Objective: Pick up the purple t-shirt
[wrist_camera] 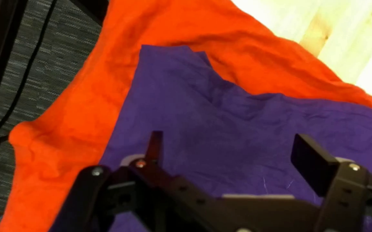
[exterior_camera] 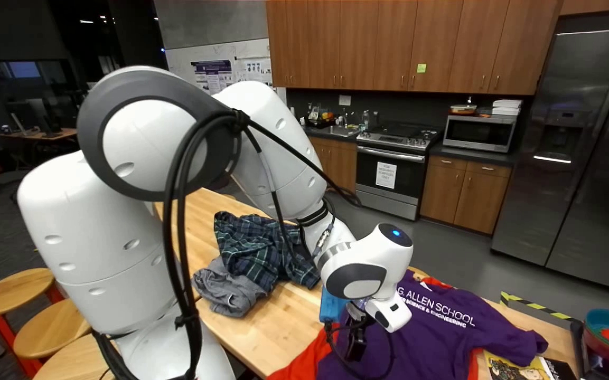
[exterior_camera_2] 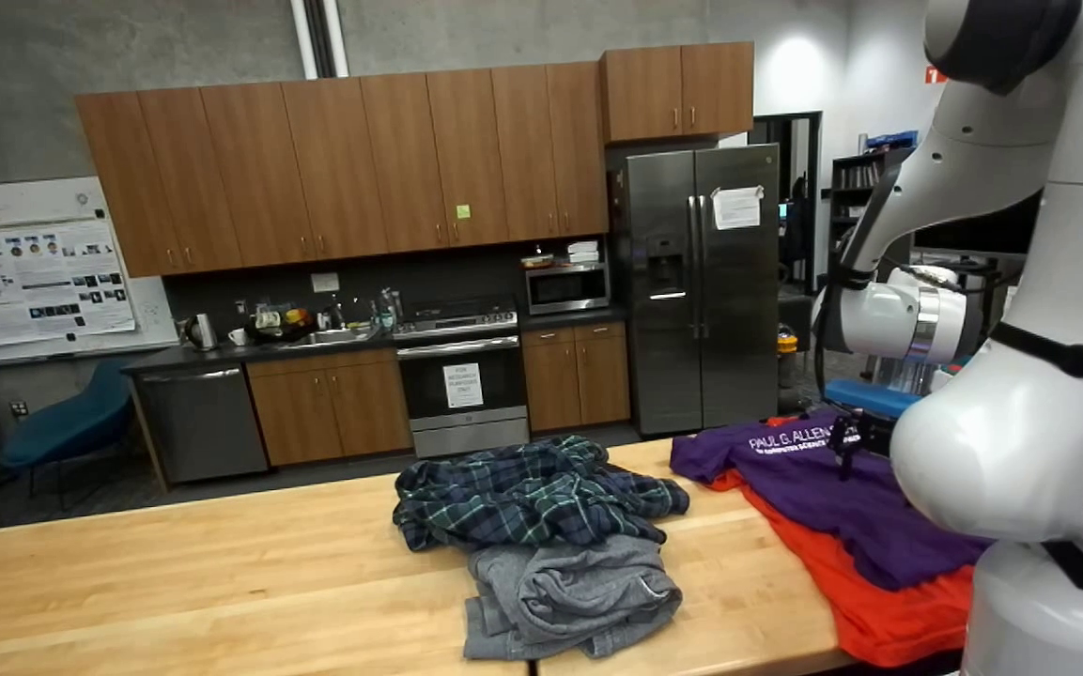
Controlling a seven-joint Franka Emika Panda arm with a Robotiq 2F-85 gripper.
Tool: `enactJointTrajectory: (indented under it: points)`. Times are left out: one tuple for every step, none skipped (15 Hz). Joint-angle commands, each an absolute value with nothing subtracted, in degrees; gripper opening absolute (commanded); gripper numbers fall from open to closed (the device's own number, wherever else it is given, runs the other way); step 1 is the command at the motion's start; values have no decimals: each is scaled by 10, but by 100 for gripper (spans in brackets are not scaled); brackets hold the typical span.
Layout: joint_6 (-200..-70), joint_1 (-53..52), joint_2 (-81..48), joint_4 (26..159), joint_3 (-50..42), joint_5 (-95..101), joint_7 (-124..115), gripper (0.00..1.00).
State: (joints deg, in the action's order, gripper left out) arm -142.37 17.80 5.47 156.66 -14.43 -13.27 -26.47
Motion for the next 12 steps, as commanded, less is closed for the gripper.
enactJointTrajectory:
  points:
    - [-1446,171,59,1577,-143,-153,-274,100]
    - [-1447,169,61,1578,-141,-155,-274,100]
    - [-1443,169,65,1580,-140,-154,-276,100]
    - [-1439,167,67,1581,-138,-151,-276,100]
    - [-1435,166,69,1582,-137,-148,-278,100]
    - [-1429,165,71,1582,-134,-140,-280,100]
    - [-1415,165,71,1581,-132,-128,-279,100]
    - [-1403,164,72,1581,-130,-116,-278,100]
    - [-1390,165,69,1578,-126,-85,-279,100]
    - [-1379,167,71,1577,-122,-48,-289,100]
    - [-1365,165,72,1573,-119,-30,-284,100]
    - [-1352,163,78,1572,-116,-8,-288,100]
